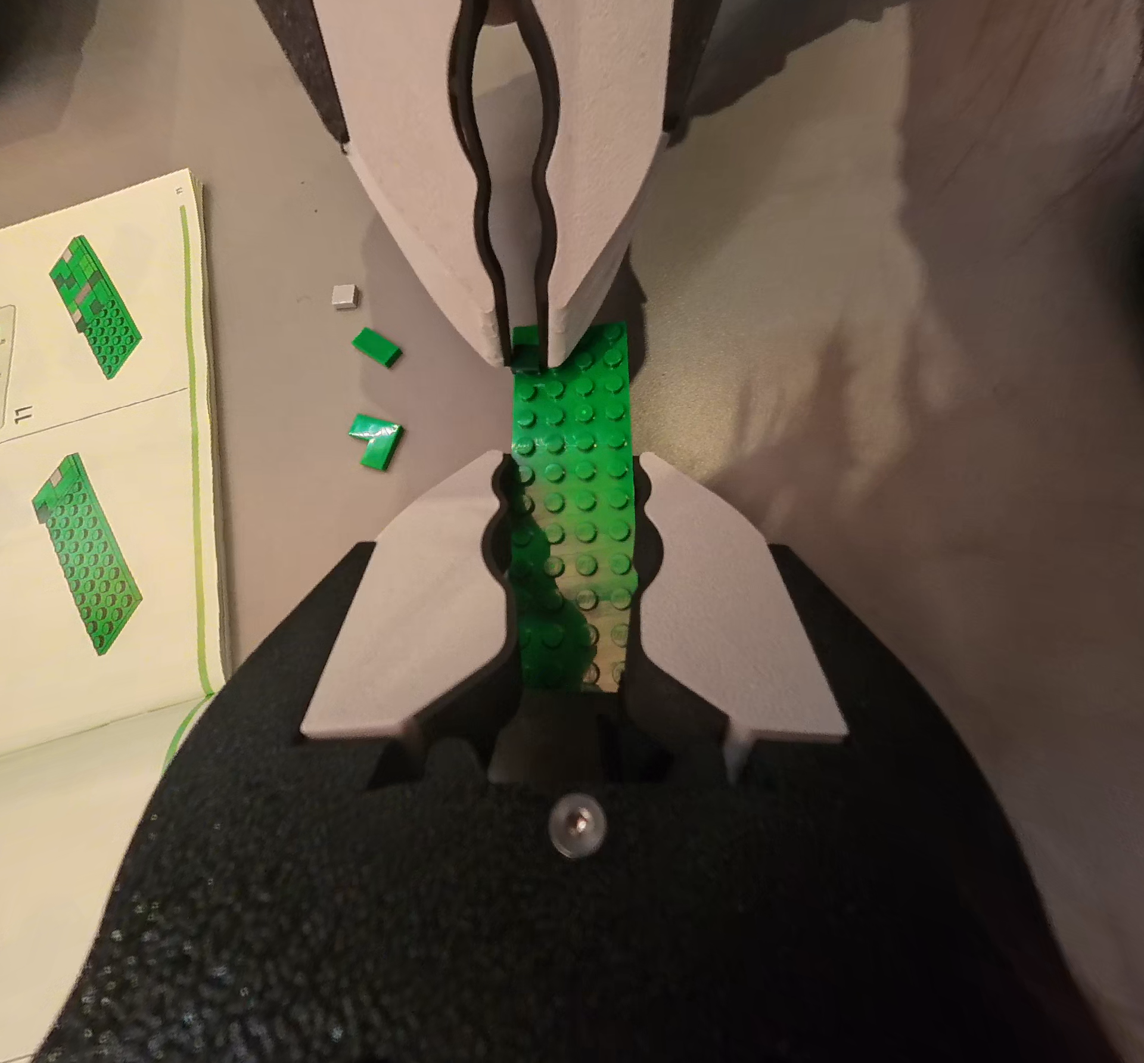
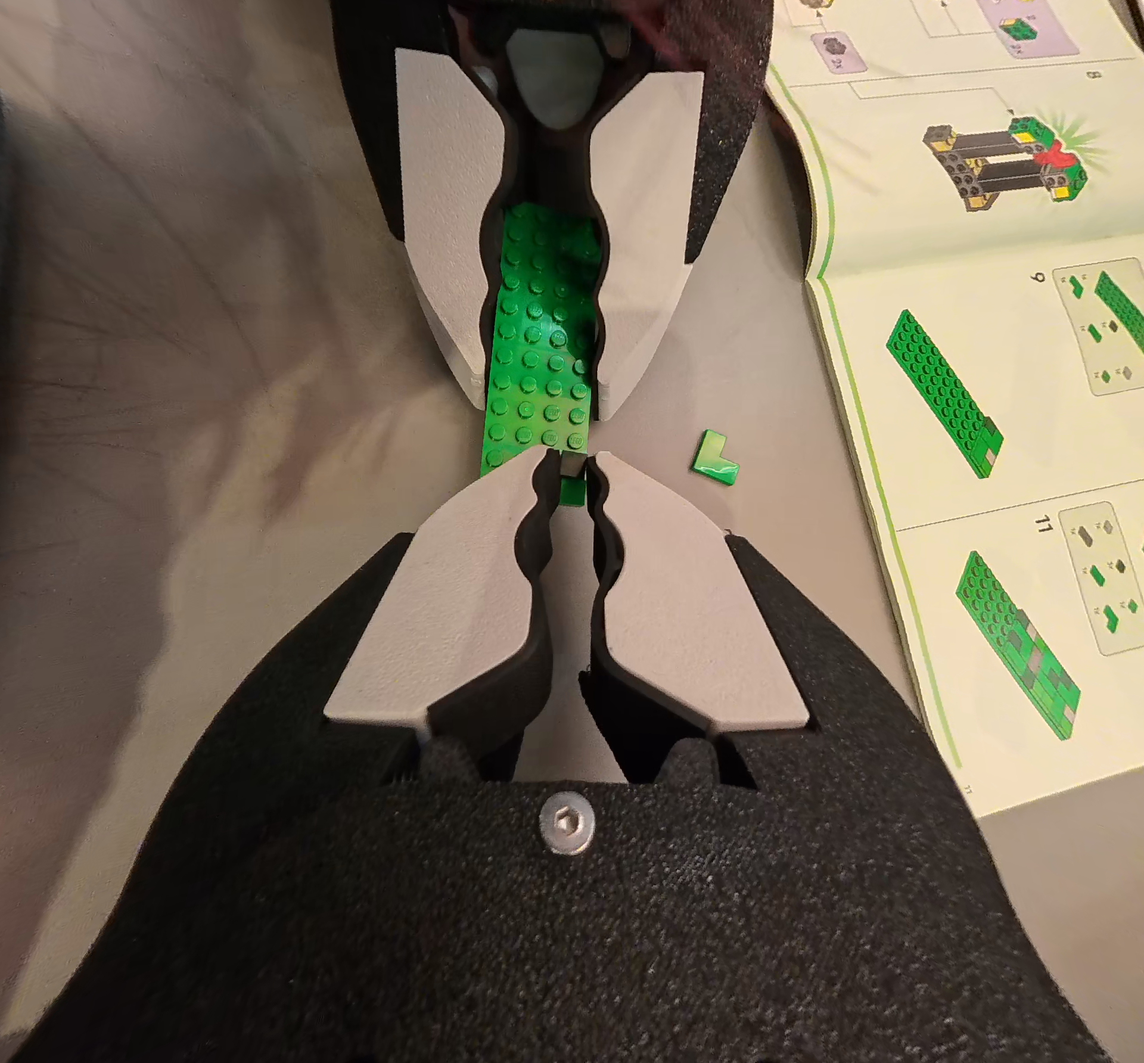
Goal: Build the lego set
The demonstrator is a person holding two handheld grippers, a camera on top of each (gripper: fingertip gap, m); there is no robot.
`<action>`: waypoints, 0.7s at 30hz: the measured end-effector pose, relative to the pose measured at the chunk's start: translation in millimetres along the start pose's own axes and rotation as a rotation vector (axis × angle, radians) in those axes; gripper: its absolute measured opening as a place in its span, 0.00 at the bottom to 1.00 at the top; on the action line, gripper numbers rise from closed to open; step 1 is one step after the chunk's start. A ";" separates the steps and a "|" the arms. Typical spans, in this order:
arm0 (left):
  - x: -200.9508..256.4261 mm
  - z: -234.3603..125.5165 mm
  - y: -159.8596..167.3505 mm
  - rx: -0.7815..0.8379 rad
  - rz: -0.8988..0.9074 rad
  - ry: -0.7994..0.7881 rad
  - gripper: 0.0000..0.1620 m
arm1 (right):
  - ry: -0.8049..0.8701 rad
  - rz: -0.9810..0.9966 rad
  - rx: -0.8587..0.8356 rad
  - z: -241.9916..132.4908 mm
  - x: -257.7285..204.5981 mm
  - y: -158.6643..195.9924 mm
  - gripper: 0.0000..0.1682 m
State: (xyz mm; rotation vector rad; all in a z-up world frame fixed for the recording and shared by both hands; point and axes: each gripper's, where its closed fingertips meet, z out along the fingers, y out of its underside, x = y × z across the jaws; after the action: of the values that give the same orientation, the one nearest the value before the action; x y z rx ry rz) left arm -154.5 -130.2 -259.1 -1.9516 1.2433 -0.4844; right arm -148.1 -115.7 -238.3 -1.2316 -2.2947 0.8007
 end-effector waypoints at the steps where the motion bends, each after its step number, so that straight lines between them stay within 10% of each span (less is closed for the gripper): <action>1: 0.1 0.0 -0.1 0.000 0.002 -0.001 0.22 | -0.002 0.003 0.001 0.1 0.0 0.1 0.04; 21: 0.9 0.0 -0.5 0.001 0.006 0.005 0.22 | -0.008 -0.004 0.007 -1.5 -1.1 -0.2 0.06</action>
State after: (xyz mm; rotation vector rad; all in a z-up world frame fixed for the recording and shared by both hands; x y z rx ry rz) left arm -153.8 -130.9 -258.8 -1.9465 1.2513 -0.4865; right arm -146.7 -116.3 -237.1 -1.2226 -2.2984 0.8129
